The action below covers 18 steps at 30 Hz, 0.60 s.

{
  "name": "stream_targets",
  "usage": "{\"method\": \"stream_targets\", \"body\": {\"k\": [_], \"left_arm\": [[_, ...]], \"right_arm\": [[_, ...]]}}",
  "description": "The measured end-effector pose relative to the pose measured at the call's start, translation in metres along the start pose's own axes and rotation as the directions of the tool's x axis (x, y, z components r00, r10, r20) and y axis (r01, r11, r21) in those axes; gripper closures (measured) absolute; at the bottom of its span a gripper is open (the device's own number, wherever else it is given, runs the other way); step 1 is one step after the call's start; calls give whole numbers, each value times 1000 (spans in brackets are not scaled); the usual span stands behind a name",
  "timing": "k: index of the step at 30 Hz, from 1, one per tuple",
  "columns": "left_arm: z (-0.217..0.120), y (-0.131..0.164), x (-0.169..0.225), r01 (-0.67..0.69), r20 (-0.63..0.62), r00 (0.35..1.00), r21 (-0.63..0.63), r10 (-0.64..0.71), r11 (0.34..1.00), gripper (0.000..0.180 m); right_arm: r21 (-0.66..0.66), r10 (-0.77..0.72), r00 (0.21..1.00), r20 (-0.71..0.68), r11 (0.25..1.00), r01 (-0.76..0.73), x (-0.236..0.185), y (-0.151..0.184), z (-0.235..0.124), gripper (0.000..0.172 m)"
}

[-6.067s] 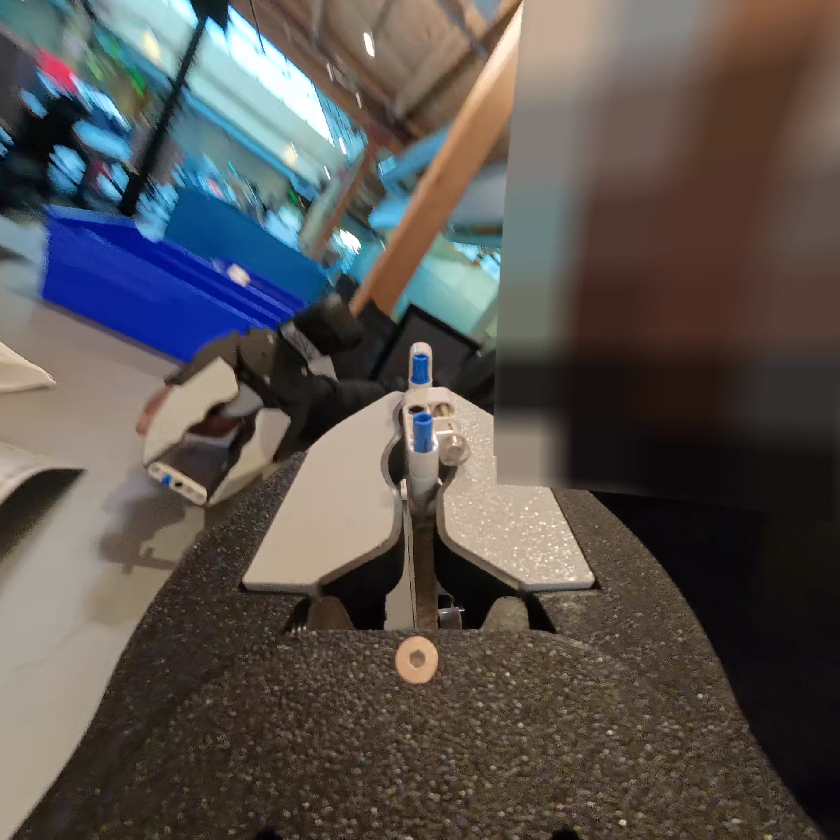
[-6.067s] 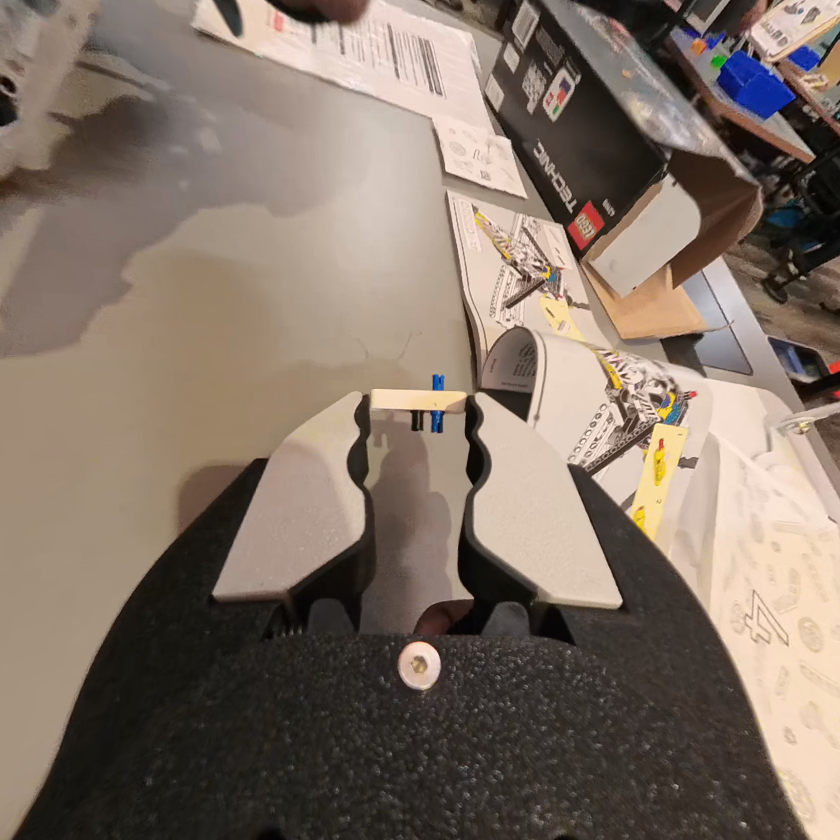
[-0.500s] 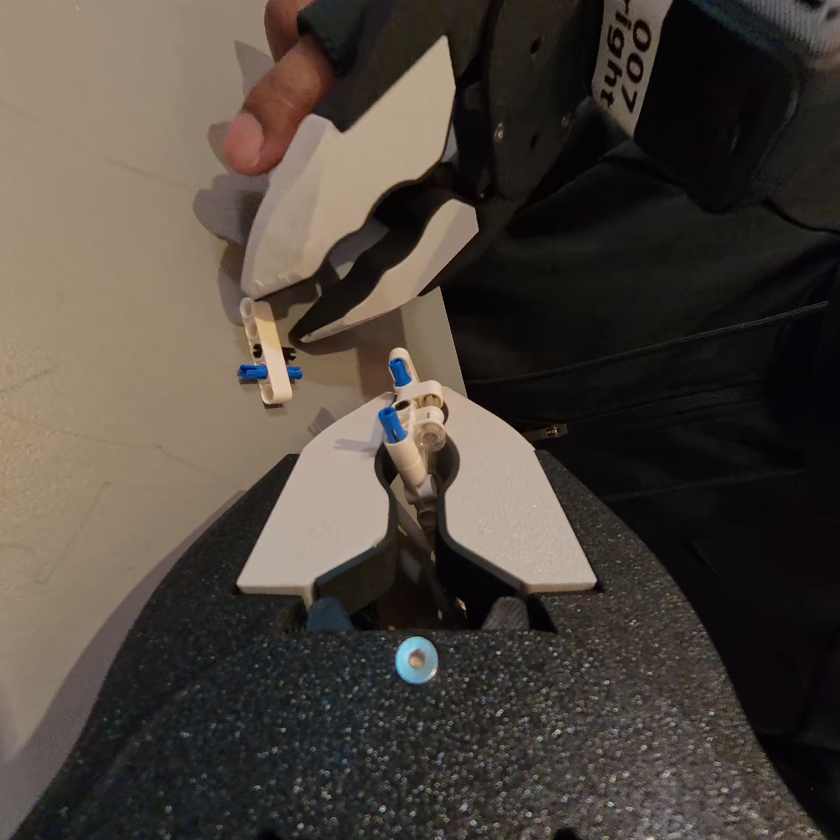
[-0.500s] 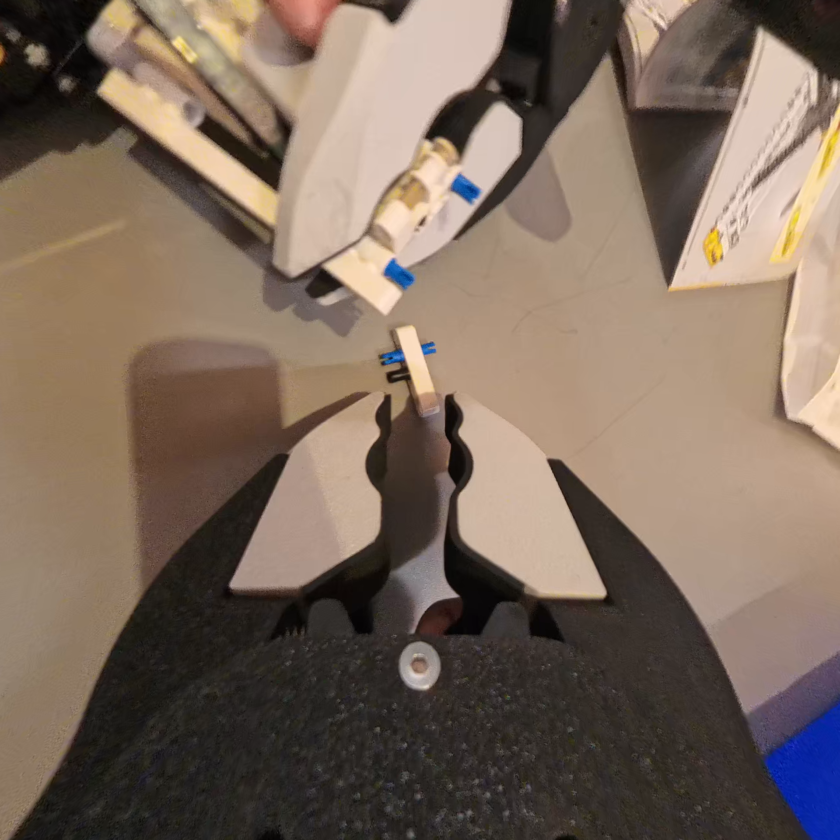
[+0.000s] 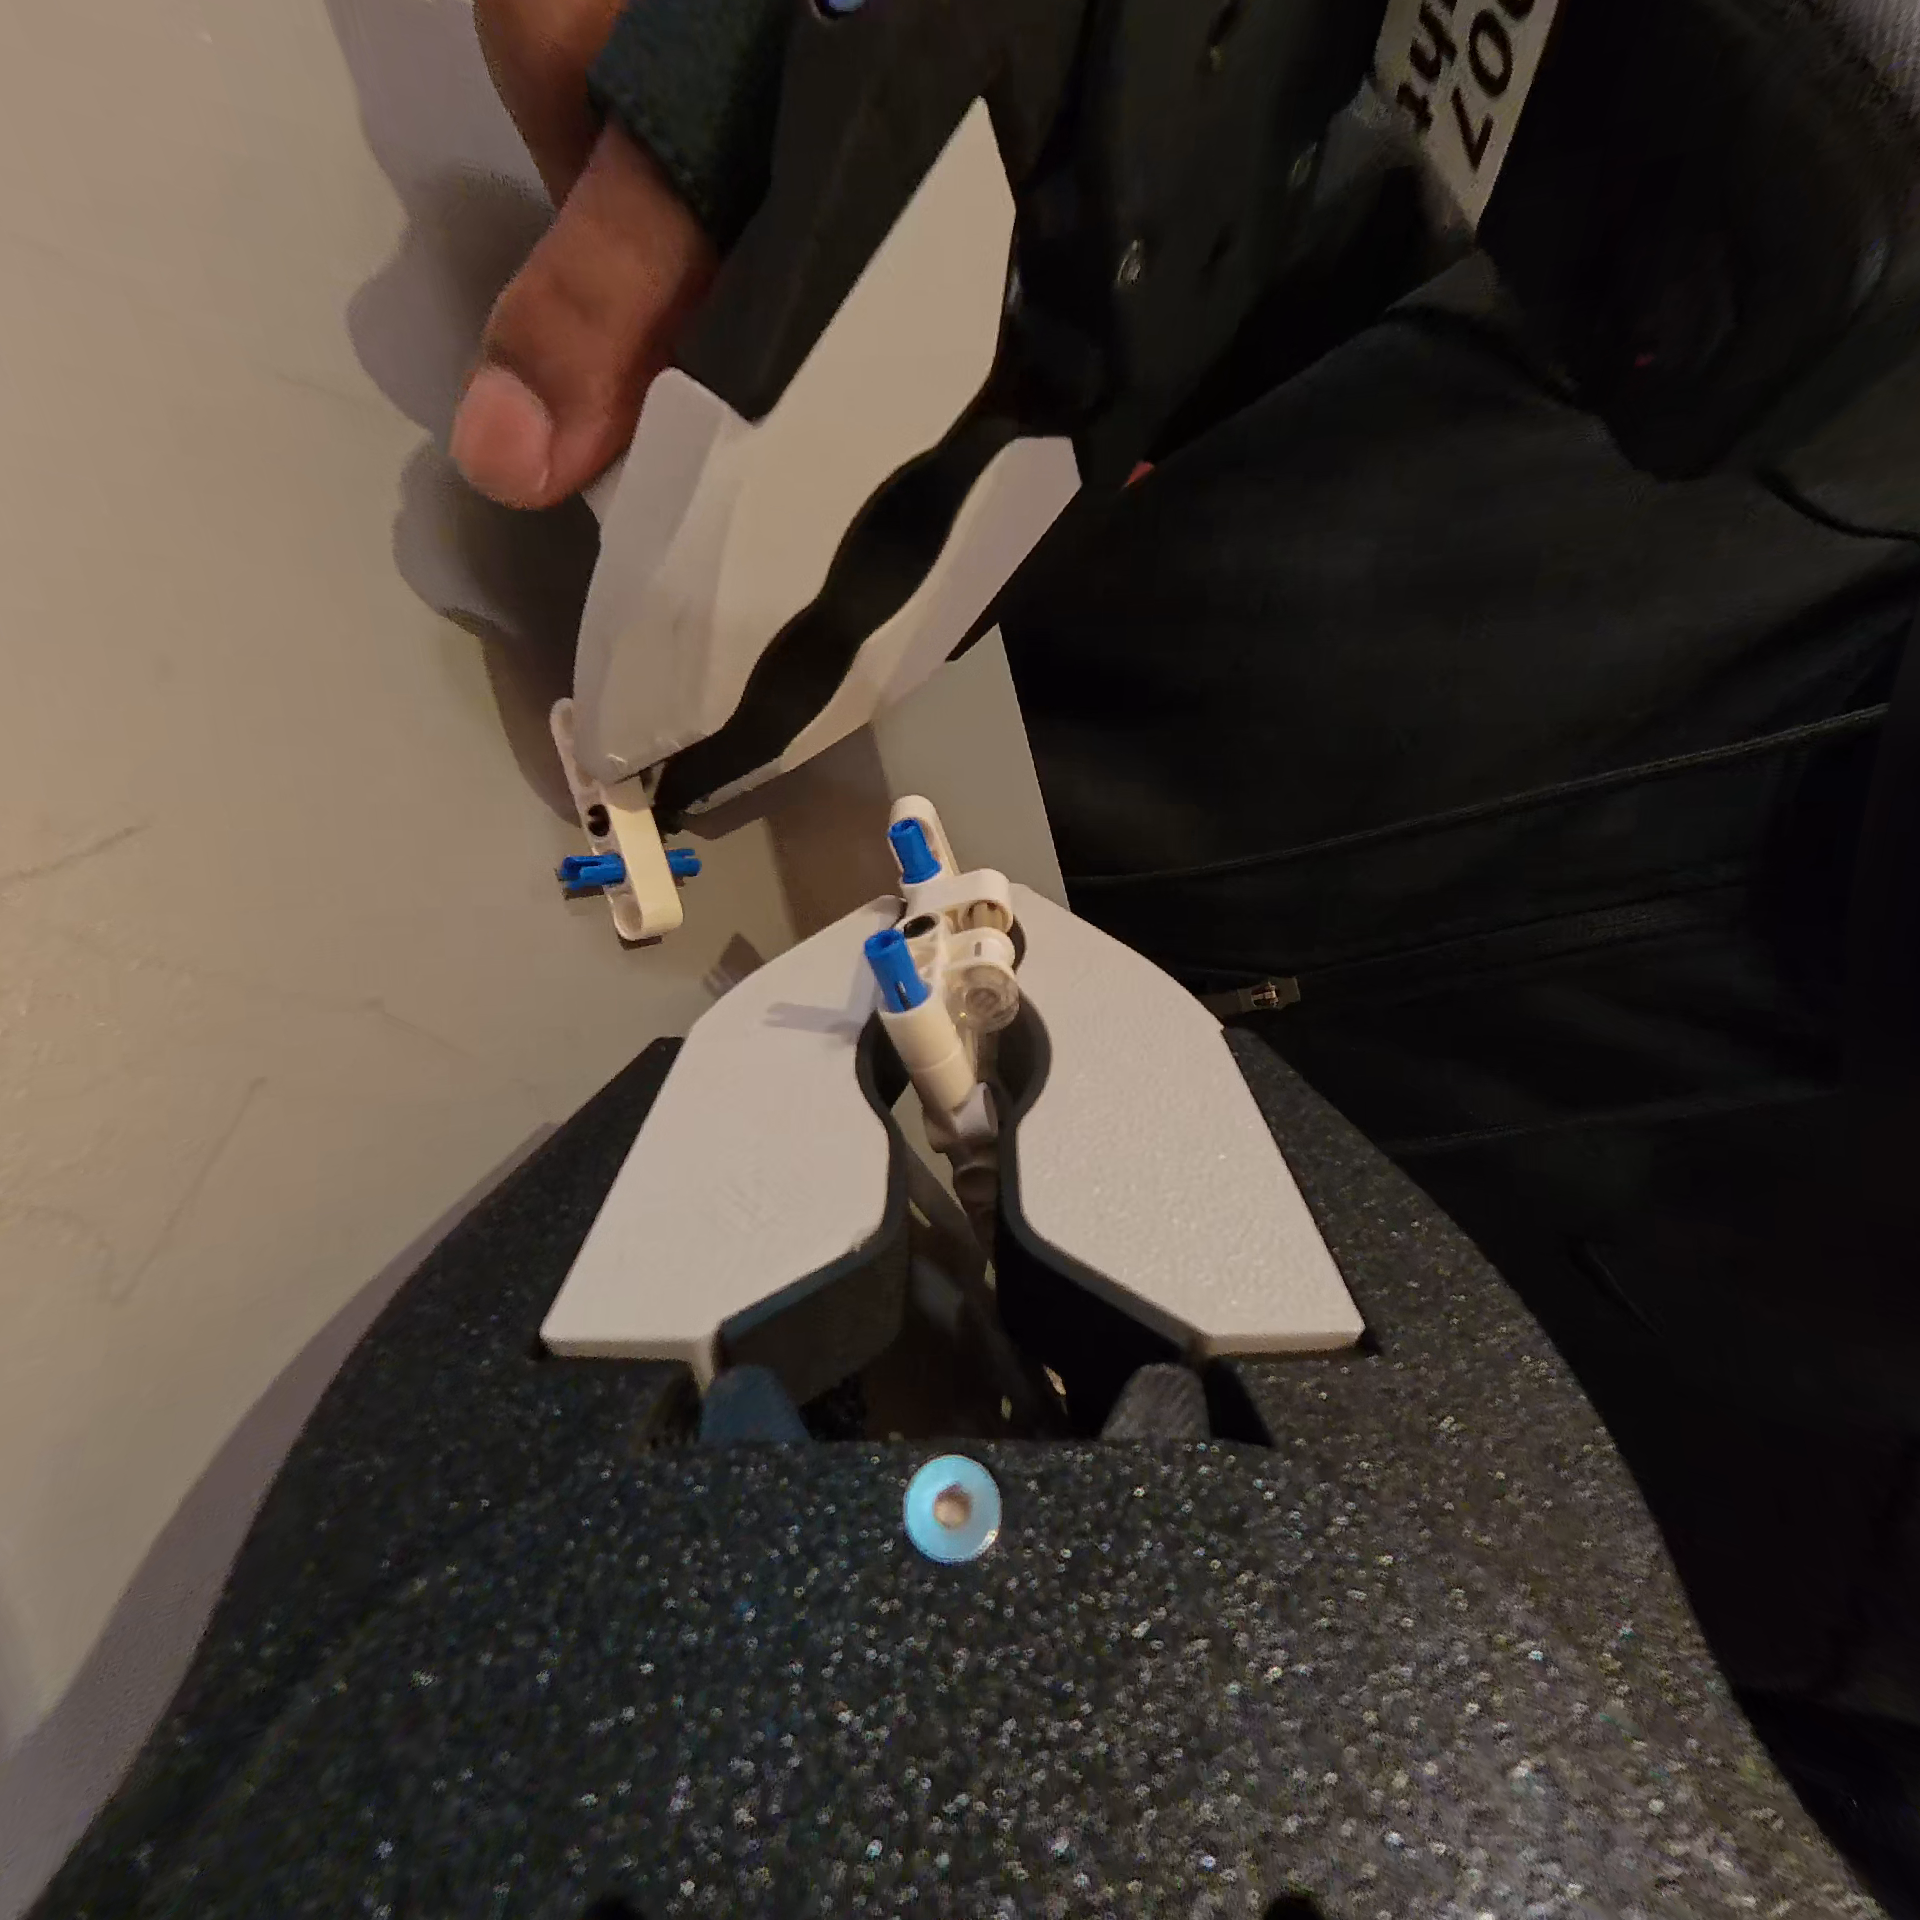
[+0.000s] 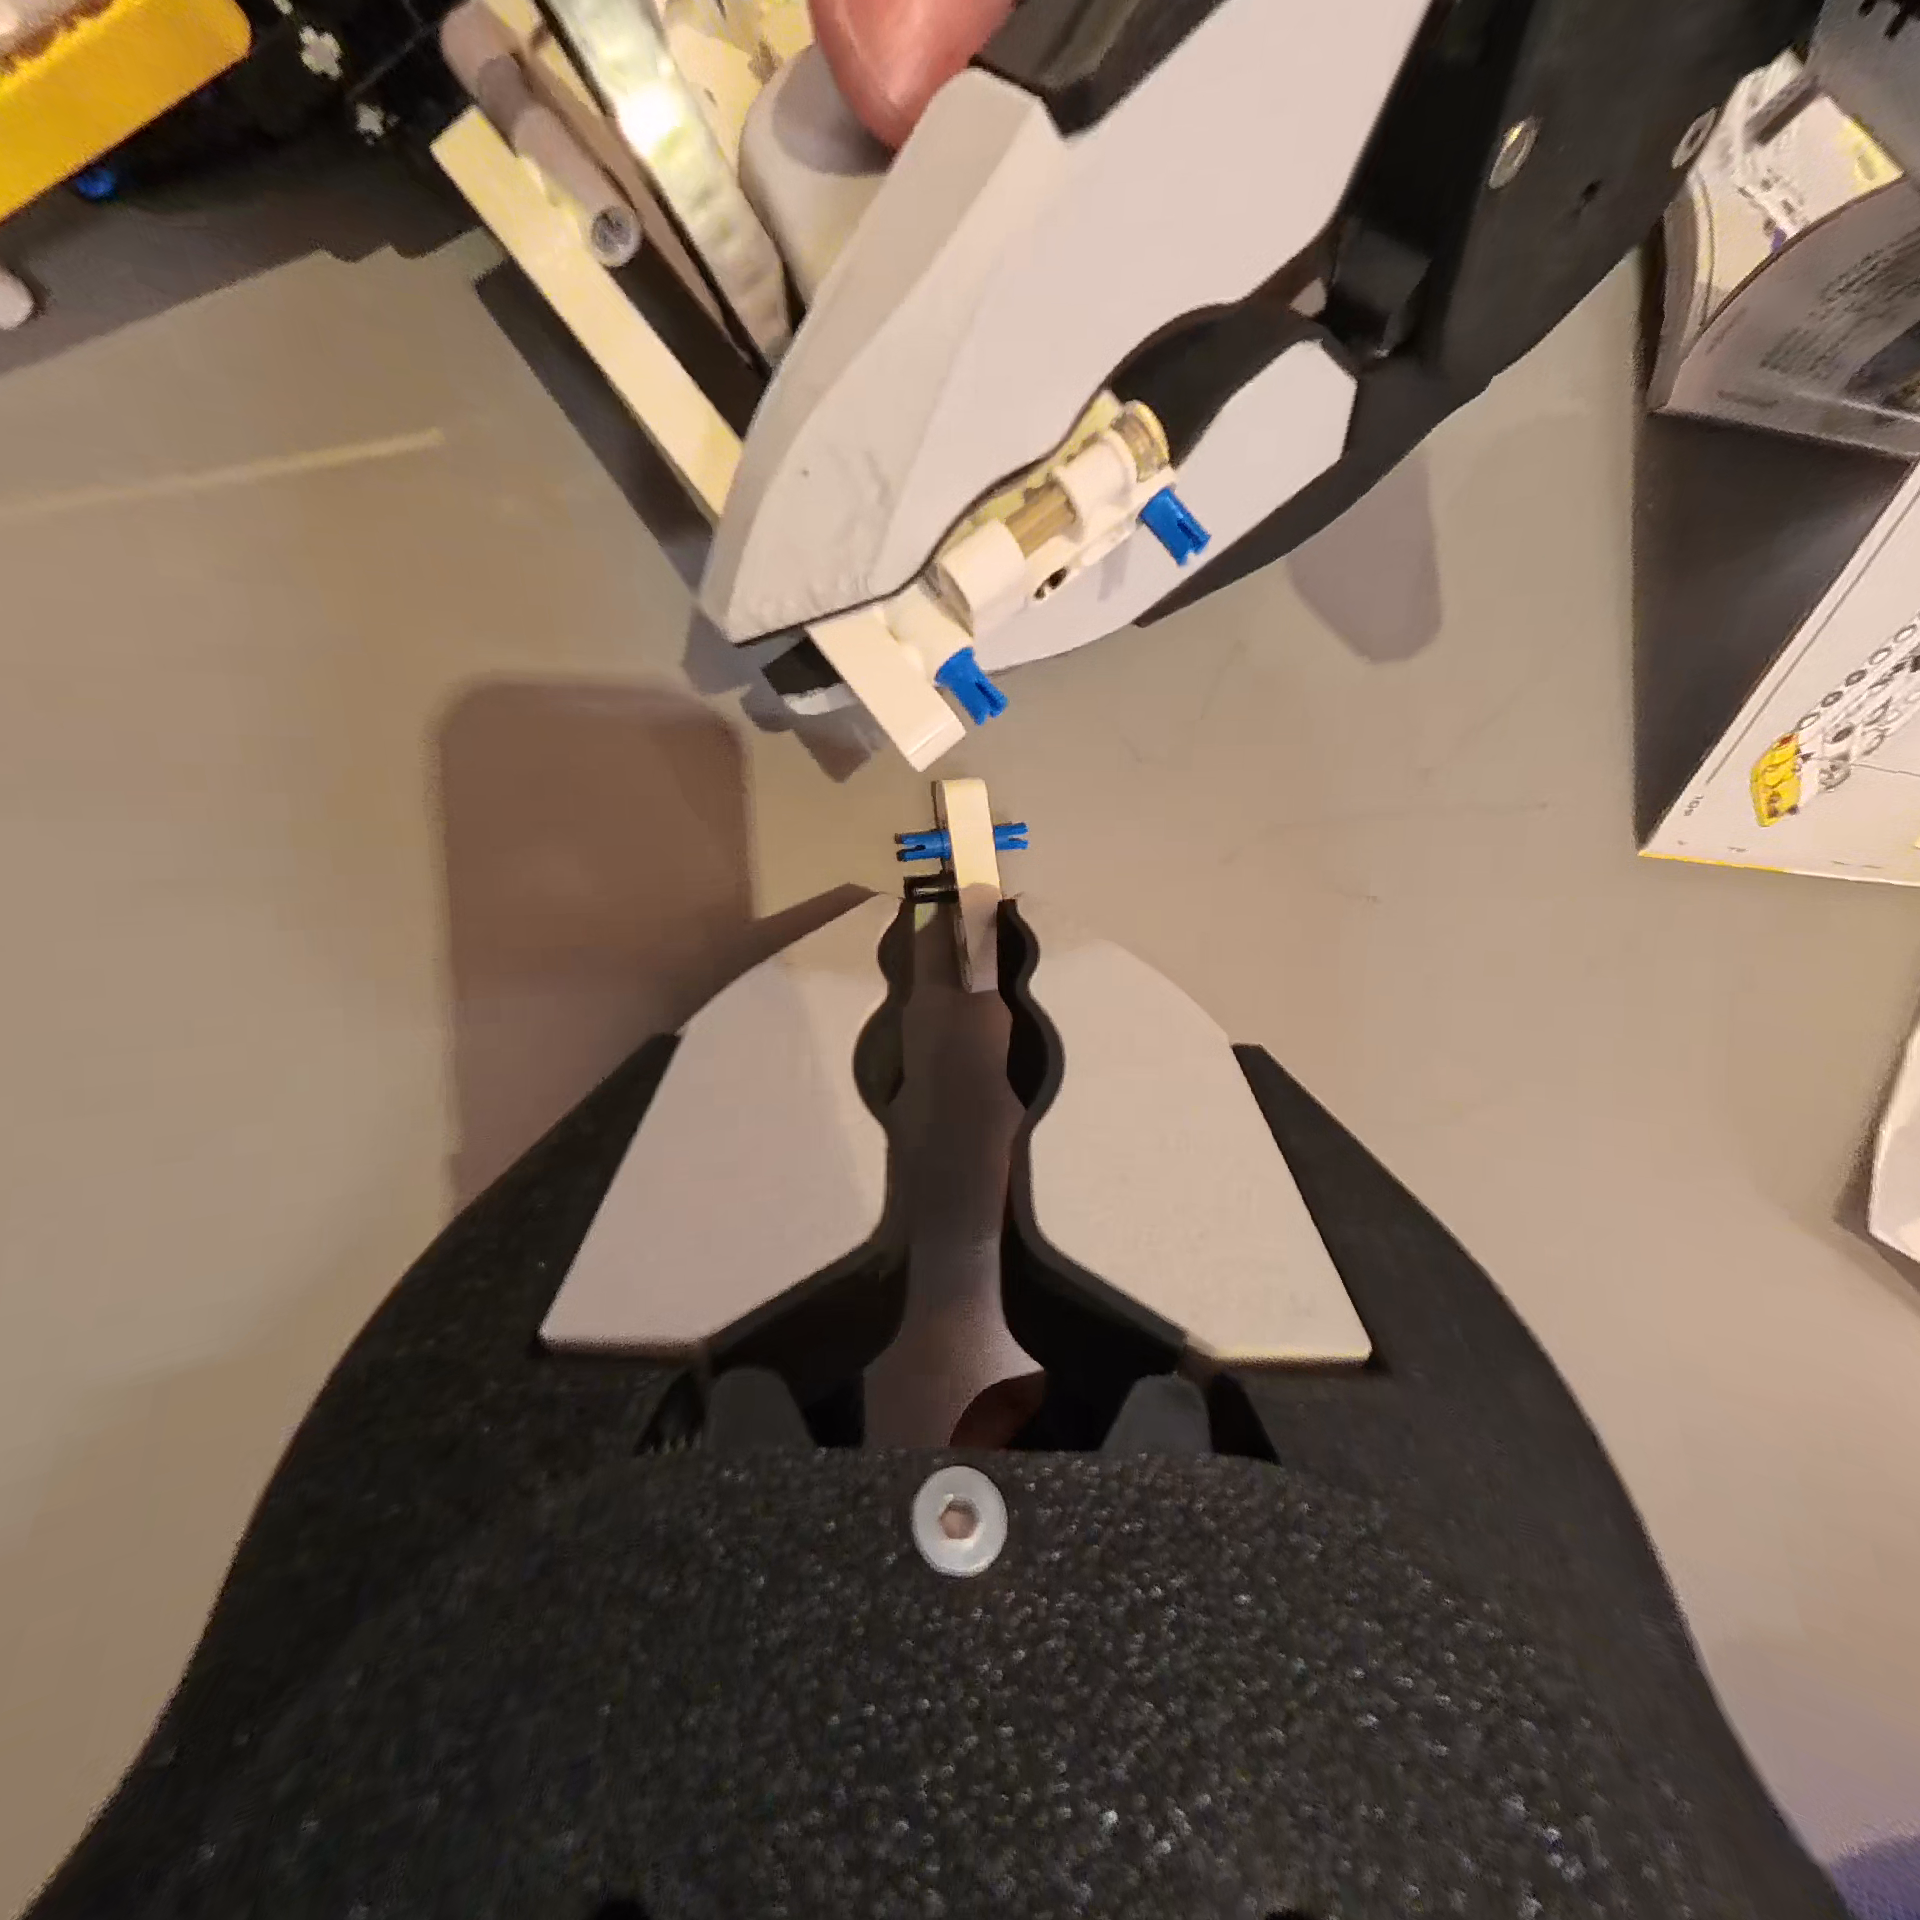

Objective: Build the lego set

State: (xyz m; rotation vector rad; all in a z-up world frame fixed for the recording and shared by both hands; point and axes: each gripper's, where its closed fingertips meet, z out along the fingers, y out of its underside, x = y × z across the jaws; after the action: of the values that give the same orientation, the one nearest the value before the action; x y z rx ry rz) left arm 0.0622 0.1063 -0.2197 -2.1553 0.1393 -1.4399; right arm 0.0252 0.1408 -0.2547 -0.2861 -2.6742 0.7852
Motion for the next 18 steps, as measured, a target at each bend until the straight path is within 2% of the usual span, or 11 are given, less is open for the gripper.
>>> {"method": "stream_targets", "body": {"k": [7,15,18], "left_arm": [[0,0,0,-1,-1,1000,2,1,1000,169],[-1,-1,-1,0,2,1000,8,0,1000,169],[-2,-1,-1,1,3,1000,11,-1,1000,168]], "right_arm": [[61,105,991,88,992,-111,0,-1,0,157],[84,128,987,95,987,-136,3,1,3,160],[83,71,997,31,994,-73,6,0,4,159]]}}
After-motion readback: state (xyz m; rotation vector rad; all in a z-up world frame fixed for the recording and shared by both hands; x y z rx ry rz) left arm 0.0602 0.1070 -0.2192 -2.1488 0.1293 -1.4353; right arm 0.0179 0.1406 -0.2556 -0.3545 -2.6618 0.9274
